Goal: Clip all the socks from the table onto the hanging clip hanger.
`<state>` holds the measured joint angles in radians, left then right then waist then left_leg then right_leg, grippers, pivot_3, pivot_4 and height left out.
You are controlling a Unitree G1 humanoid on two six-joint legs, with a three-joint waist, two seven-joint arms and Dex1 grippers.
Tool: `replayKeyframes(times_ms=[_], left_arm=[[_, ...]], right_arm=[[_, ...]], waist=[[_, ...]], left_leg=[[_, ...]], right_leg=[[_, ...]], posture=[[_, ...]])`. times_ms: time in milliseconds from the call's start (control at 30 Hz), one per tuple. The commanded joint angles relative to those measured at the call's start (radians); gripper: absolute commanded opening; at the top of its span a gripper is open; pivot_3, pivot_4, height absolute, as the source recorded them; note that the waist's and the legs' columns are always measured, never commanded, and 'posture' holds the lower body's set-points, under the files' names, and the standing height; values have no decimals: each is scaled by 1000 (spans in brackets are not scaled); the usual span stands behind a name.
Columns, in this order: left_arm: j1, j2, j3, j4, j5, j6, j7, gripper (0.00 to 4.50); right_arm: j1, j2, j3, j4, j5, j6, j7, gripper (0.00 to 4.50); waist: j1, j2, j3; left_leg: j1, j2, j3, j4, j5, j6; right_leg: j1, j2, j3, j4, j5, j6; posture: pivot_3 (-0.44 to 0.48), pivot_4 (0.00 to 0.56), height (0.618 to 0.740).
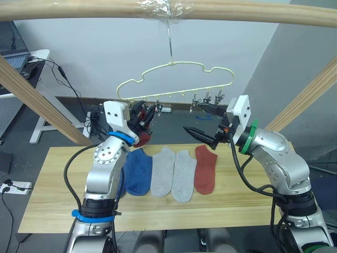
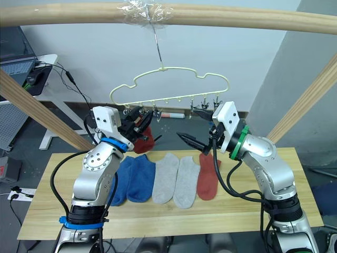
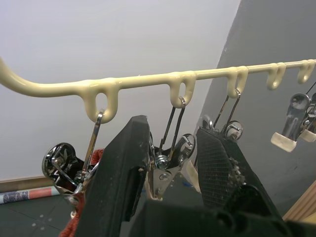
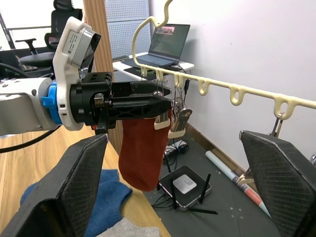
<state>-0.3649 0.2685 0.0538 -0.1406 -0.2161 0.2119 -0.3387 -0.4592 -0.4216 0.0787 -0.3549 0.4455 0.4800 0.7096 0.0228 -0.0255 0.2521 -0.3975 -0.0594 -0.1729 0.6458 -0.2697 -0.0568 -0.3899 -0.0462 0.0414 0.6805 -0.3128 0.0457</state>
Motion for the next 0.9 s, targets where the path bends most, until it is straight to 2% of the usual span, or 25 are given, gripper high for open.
replayKeyframes(times_ms=[33,900], left_arm=[[-2,-9,8,-21,-12,4,5,1800],[5,-13,12,-29,-9,-8,21,1800]], right_arm=[[-5,-7,-16,-52,16,-2,-2,4500],[-8,-9,-11,-53,23,3,6,4500]], waist=[[0,0,0],[0,0,0]], left_leg=[[0,0,0,0,0,0],[0,0,0,0,0,0]], right_leg=[[0,0,0,0,0,0],[0,0,0,0,0,0]], posture=[[83,248,740],[88,246,740]])
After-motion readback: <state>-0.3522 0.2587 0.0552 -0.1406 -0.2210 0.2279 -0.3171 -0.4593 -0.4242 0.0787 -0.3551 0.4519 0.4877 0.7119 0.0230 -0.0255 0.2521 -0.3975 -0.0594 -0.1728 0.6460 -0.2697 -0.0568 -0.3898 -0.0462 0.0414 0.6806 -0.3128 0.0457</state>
